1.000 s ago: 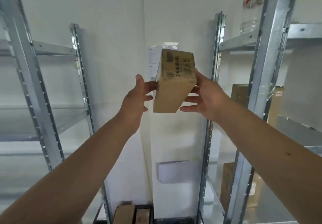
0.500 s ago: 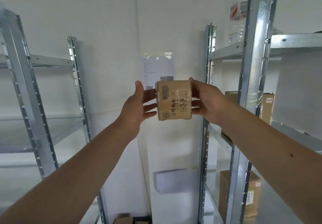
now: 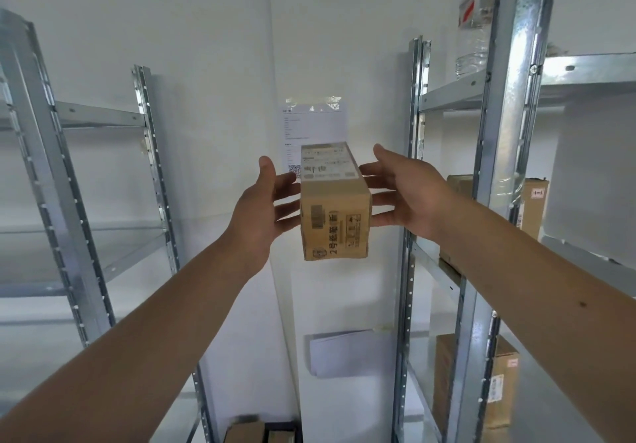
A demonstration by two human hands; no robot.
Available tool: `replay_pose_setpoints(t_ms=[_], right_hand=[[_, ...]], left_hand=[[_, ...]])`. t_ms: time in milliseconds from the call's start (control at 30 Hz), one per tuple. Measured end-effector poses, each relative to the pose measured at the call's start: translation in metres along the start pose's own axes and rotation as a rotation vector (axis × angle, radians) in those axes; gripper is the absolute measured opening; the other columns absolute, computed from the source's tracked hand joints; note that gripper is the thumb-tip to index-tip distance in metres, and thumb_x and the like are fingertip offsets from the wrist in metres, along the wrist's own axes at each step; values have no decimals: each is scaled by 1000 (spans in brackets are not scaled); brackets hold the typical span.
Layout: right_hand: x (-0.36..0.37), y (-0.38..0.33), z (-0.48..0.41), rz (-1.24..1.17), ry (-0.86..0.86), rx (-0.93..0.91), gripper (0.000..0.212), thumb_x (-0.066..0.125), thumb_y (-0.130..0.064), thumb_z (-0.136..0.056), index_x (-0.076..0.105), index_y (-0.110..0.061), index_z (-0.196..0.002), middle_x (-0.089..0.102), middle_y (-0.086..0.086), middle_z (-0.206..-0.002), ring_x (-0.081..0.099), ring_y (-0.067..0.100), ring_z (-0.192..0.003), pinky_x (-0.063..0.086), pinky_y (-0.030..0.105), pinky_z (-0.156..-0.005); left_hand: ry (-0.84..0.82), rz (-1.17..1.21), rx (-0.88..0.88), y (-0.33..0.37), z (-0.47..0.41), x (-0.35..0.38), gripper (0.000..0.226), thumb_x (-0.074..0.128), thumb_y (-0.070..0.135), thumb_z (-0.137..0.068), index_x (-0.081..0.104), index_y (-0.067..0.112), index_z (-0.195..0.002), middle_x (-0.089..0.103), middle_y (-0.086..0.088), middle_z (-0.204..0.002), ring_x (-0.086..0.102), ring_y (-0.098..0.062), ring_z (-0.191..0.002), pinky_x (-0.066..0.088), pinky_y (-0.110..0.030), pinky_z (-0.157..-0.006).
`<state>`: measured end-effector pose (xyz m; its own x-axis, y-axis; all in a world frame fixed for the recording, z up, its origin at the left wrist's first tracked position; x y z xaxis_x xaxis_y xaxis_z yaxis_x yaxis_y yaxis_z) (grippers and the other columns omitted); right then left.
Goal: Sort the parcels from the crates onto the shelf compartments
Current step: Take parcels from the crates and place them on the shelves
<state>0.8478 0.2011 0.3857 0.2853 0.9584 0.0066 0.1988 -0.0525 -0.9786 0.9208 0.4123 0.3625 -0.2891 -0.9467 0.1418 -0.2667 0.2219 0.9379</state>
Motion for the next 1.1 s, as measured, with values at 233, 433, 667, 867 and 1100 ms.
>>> replay_pose_setpoints(t_ms=[233,433,667,867,1100], right_hand=[[8,-4,3,40,-10,-67,47,59,-50,-106,72,-7,-119,76,16,-120,72,42,-114,62,62,-92],[9,-1,0,39,-28,-80,25,54,-19,-107,71,-1,-109,73,19,-106,69,48,-117,60,62,-95],[10,4,-4,3,-23,-80,16,56,-9,-104,69,-1,-101,72,20,-101,73,36,-94,59,63,-96],[8,6,-2,-2,-12,-93,15,58,-9,-104,69,-5,-95,76,20,-98,76,35,-93,63,56,-93],[-13,13,15,-65,81,-89,13,55,-9,-105,68,-5,-102,76,18,-98,77,31,-87,66,46,-76]], left_hand=[[-3,16,14,-8,2,-1,65,27,64,-108,74,21,-119,80,-1,-116,75,-22,-111,57,-43,-104],[3,102,18,-8,-1,0,62,32,60,-109,73,13,-113,80,-4,-110,74,-25,-113,55,-48,-107],[-19,138,48,-13,-8,-2,44,41,42,-114,69,9,-111,79,-5,-107,72,-25,-110,58,-45,-103],[-135,189,93,-14,-7,3,19,54,17,-108,65,7,-120,76,-10,-120,70,-25,-112,55,-42,-102],[-223,151,107,-13,-4,22,30,57,4,-101,68,8,-128,74,-8,-128,69,-20,-113,51,-39,-94]])
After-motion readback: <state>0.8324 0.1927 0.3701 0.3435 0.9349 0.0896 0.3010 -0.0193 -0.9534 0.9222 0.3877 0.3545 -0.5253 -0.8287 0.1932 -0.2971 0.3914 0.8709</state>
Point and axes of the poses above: each hand's wrist, its own z-axis away from the middle knuckle, its own x-axis out of the palm, y = z × x, the point moved 7 cm from there along -z, towards the middle knuckle
